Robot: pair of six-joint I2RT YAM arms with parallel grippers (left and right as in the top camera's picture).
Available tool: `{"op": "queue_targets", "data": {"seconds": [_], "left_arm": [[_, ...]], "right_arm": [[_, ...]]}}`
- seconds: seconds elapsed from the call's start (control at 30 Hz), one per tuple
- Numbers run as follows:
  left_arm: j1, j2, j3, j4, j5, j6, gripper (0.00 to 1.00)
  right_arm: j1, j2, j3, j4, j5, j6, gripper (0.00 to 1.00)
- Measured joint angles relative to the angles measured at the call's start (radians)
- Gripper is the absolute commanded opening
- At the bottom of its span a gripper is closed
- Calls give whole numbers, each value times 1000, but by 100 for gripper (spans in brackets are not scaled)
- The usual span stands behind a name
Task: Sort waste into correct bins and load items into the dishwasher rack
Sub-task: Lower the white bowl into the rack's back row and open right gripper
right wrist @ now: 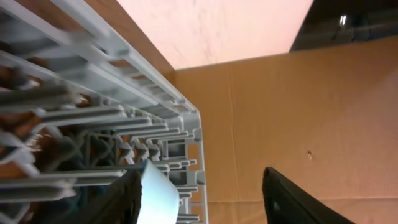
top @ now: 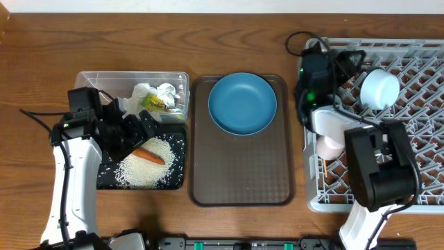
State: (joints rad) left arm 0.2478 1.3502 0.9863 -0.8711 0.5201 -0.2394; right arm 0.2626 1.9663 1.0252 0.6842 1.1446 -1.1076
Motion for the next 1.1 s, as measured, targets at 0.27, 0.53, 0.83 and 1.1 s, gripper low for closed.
{"op": "queue_targets", "data": {"seconds": [0.27, 0.53, 0.83, 1.1], "left_arm": [[0, 0, 0, 1, 0, 0, 99], [0, 0, 0, 0, 0, 0, 99], [0, 0, 0, 0, 0, 0, 99], [0, 0, 0, 0, 0, 0, 99]], "right_arm": [[27, -113, -5, -267, -12, 89, 63], [-110, -426, -5, -867, -319, 564, 26], [-526, -623, -5, -1027, -873, 1154, 1], [-669, -506, -5, -999, -1210, 1242, 1]]}}
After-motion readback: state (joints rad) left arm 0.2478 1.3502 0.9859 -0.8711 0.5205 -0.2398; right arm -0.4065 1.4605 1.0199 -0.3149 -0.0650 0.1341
